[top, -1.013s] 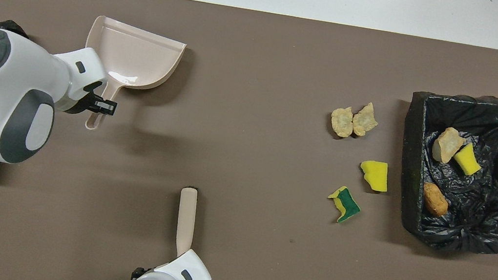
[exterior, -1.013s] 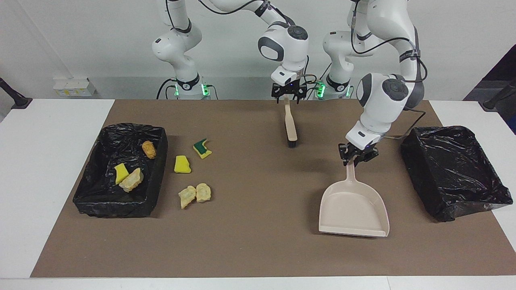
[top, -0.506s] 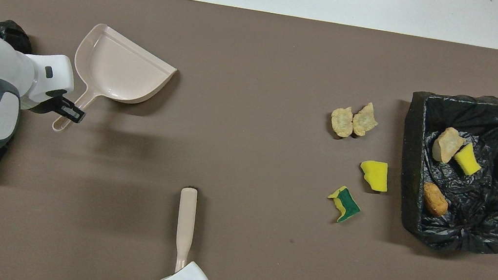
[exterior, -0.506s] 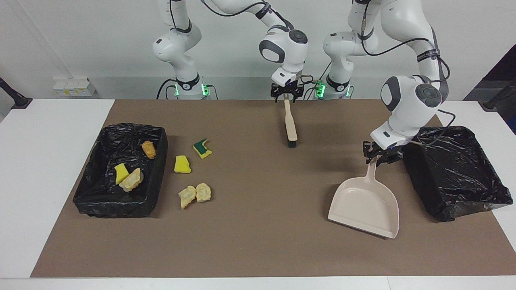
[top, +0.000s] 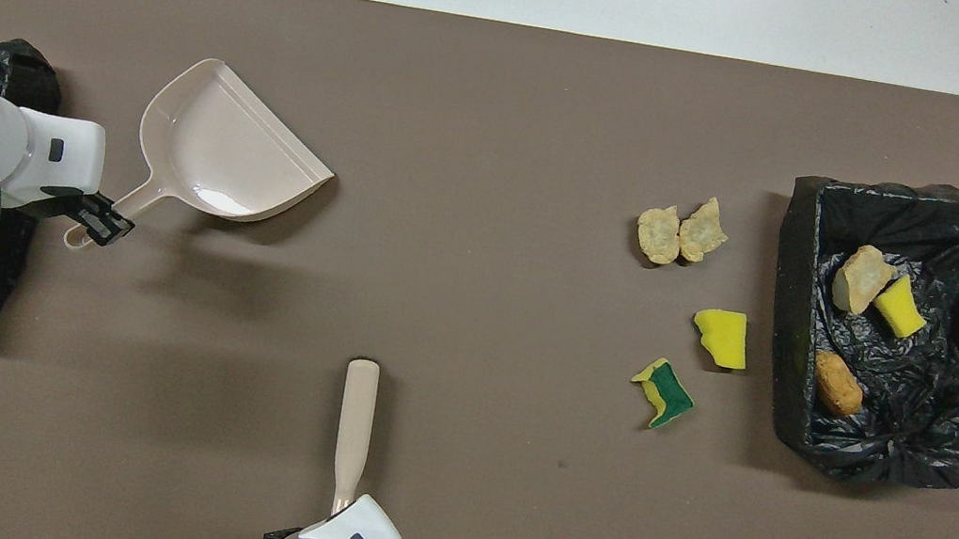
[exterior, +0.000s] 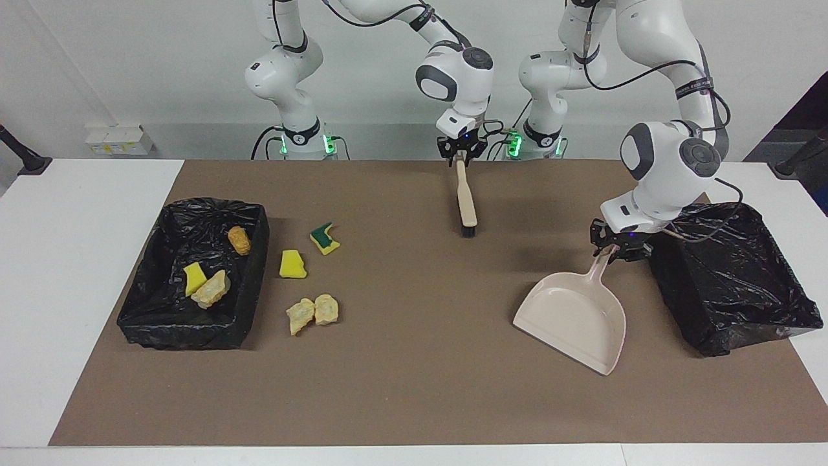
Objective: Sweep and dump trash in bin
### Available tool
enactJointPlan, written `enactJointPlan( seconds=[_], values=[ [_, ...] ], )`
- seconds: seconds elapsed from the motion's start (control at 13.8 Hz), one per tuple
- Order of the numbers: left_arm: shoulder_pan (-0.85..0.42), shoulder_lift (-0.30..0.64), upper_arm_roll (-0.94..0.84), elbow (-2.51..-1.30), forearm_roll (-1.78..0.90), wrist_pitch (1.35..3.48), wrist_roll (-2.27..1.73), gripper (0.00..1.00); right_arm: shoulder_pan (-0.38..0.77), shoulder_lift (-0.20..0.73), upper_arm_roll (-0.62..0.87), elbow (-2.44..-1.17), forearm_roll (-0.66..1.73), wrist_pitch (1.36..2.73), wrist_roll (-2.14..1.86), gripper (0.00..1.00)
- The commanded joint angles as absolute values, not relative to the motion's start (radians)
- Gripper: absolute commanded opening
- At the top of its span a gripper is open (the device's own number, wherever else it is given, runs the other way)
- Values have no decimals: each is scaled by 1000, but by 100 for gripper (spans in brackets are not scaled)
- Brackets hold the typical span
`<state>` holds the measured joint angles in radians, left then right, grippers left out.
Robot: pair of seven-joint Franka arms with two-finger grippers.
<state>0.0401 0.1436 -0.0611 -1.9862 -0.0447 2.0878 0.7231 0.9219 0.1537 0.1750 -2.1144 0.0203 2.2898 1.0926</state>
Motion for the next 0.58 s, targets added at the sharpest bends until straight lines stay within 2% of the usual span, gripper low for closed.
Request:
enactJointPlan(
  seconds=[0.0, 0.29, 0.36, 0.51],
  values=[
    [51, 170, -69, -1918, -38, 2065, 746, 0, 907, 160, 175, -2106, 40, 2307, 1108, 0],
    [46, 181, -71, -1901, -29, 2059, 828, 0, 823, 129, 167, -2097, 23, 2293, 1120, 0],
    [41, 181, -71, -1901, -29, 2063, 865, 0, 790, 100, 167, -2102, 17, 2284, 1117, 0],
    [26, 181, -71, -1904, -28, 2059, 882, 0, 703, 4, 169, -2106, 12, 2176, 1083, 0]
  ],
)
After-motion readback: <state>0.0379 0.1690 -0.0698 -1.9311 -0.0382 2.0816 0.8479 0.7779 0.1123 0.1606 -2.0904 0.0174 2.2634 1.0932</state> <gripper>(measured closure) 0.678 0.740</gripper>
